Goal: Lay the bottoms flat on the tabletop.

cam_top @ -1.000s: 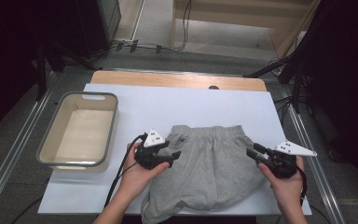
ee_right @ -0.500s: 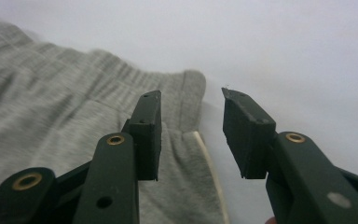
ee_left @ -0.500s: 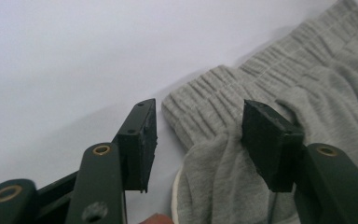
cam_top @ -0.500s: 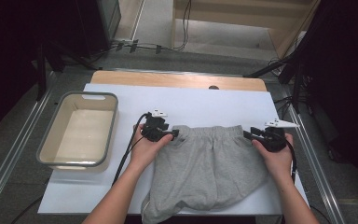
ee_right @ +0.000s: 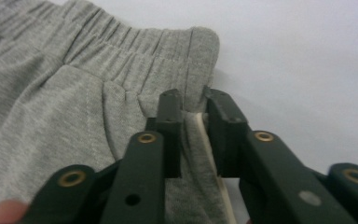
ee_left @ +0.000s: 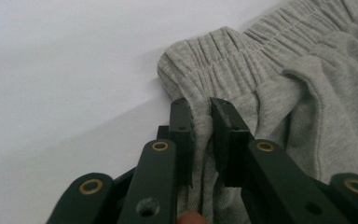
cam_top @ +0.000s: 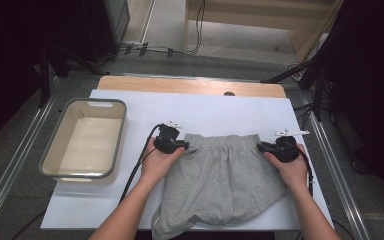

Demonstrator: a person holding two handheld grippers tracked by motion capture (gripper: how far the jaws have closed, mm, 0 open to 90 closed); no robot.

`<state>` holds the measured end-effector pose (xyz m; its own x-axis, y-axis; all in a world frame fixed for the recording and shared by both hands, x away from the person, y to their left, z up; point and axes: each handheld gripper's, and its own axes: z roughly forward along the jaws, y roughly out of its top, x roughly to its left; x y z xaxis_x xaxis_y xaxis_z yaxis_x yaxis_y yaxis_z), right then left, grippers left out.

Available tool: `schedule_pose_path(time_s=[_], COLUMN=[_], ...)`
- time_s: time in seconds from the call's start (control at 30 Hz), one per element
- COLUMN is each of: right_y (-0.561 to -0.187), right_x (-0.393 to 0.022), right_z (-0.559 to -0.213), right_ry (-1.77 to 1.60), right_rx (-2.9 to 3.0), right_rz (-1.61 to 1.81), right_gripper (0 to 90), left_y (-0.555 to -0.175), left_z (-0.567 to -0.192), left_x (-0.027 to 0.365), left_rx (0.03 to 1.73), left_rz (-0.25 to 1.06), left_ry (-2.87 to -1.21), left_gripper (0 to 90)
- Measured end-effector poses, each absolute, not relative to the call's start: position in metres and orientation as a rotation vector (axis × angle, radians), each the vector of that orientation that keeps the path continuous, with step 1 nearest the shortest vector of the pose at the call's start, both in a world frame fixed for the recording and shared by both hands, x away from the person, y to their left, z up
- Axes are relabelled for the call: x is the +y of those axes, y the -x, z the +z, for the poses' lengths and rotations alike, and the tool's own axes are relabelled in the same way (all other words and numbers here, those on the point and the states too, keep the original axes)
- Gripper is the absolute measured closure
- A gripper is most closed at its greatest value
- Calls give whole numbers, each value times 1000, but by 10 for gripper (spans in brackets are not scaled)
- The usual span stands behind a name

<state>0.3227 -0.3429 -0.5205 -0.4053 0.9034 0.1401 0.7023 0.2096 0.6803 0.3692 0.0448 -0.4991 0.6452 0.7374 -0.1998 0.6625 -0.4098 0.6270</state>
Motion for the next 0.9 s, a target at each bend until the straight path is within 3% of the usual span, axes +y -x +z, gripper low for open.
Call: schedule_pose_path(time_s=[0.23, 0.57, 0.6, 0.63, 0.7, 0.73, 0.77, 0.9], right_y=[-330, -378, -381, -383, -386, -386, -385, -373], right_x=[-347, -334, -331, -328, -325, -326, -327, -330], right_z=[-498, -444, -440, -437, -435, -436, -438, -449], right_ry=[-1498, -1406, -1395, -1393, -1425, -1449, -1475, -1488], right_rx=[2147, 1988, 1959, 1916, 1872, 1881, 1894, 1943], right_rz=[1012, 1079, 1083, 1077, 1085, 1121, 1128, 1152], right_gripper=[818, 814, 781, 671, 387, 311, 260, 207], left_y=[-384, -434, -438, -441, -444, -443, -440, -424], left_z=[-479, -435, -433, -432, -432, -431, -432, -436], left_x=[47, 58, 59, 61, 65, 68, 70, 69], left_rx=[1058, 1020, 1020, 1039, 1068, 1064, 1058, 1020], left_rz=[205, 398, 409, 434, 445, 420, 401, 306], left_ry=[-2095, -1923, -1906, -1889, -1878, -1878, -1876, -1900], left_gripper=[823, 817, 794, 718, 481, 459, 403, 185])
